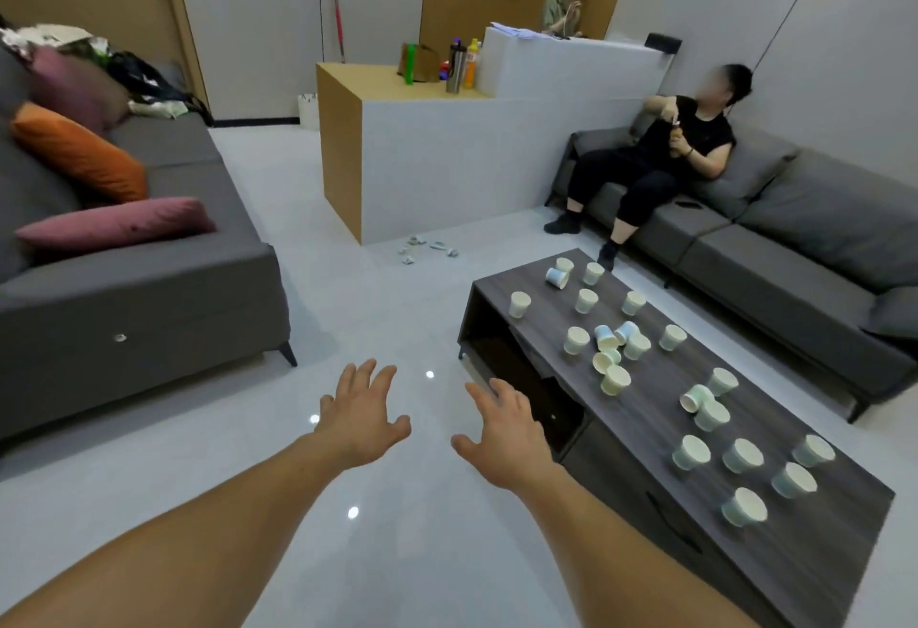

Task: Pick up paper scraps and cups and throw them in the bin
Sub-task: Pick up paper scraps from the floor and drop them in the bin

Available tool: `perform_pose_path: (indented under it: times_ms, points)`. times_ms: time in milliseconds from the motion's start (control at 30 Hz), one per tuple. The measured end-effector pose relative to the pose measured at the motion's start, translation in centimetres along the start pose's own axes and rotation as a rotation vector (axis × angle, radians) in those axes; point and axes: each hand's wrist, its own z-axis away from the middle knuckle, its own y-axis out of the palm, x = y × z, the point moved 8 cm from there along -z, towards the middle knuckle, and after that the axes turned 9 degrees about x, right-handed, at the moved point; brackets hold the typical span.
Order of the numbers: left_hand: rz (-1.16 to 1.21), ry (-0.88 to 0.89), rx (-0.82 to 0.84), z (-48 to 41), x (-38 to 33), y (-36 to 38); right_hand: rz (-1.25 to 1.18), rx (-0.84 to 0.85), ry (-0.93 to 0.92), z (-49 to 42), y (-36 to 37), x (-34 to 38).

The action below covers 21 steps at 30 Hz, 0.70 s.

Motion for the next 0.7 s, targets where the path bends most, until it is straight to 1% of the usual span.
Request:
perform_pose_path:
  times_ms: [167, 400, 500, 700]
  points:
    - [-0.014, 0.018, -0.010, -8.4, 1.7, -5.5, -0.046, -0.019, 0.026, -8.2, -3.5, 1.9]
    - [-0.058, 0.027, 0.017, -20.3, 1.0, -9.4, -0.051, 0.012, 0.015, -20.1, -6.3, 1.6]
    - [-0.085, 0.020, -0.011, -26.8, -0.3, -12.1, -0.050, 0.023, -0.018, -27.7, -8.4, 1.2]
    - [-0.084, -0.082, -0.047, -37.6, -0.7, -18.2, -0.033, 0.028, -0.143, -40.5, -14.4, 1.7]
